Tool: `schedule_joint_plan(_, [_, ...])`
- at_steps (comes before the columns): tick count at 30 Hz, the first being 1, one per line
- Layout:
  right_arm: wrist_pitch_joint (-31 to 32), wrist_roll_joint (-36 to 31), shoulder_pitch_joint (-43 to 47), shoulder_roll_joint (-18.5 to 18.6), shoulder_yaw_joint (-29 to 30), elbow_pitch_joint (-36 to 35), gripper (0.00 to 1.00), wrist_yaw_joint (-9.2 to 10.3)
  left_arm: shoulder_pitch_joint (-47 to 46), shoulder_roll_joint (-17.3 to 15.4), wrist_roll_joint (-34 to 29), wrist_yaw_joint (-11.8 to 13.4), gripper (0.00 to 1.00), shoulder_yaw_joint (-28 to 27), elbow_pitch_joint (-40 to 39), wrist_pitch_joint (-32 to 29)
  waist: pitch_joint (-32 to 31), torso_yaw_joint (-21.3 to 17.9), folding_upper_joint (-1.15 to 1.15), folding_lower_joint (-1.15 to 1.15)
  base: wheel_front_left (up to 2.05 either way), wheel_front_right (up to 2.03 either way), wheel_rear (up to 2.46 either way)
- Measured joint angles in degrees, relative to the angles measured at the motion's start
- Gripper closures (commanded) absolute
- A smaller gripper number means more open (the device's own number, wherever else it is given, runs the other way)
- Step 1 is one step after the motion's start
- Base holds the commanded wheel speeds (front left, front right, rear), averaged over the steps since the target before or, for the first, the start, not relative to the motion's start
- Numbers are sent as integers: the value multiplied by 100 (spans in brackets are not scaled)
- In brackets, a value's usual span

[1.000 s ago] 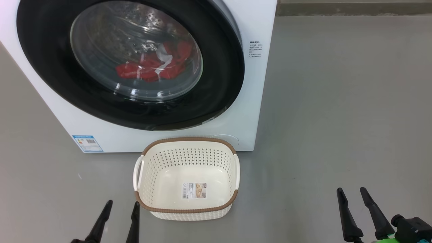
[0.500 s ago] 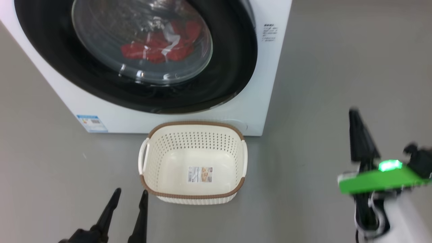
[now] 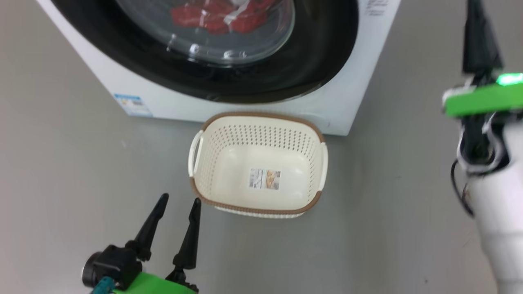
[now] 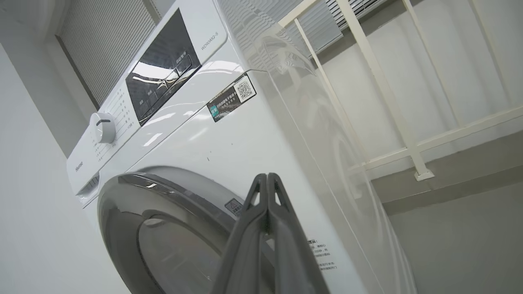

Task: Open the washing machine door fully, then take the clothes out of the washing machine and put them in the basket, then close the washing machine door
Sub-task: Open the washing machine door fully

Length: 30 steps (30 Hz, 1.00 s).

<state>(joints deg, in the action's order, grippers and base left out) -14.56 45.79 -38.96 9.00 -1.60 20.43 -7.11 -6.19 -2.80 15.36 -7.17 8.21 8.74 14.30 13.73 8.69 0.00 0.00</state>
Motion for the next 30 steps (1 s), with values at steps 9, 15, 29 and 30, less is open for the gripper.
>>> schedule_joint_plan(9, [810, 1448, -1304, 436, -434, 445, 100, 0, -324, -4, 169, 0, 0, 236, 78, 1, 459, 382, 0, 0, 0, 0, 0])
schedule_joint_plan(15, [1901, 2526, -1788, 655, -580, 846, 100, 0, -506, -2, 247, 0, 0, 336, 113, 1, 706, 613, 0, 0, 0, 0, 0])
schedule_joint_plan(29, [4097, 3673, -2799, 873, -623, 2248, 100, 0, -585, 1, 339, 0, 0, 439, 190, 1, 1009, 888, 0, 0, 0, 0, 0])
schedule_joint_plan(30, [4173, 3717, -2874, 873, -606, 2330, 100, 0, -591, 1, 341, 0, 0, 457, 197, 1, 1024, 893, 0, 0, 0, 0, 0])
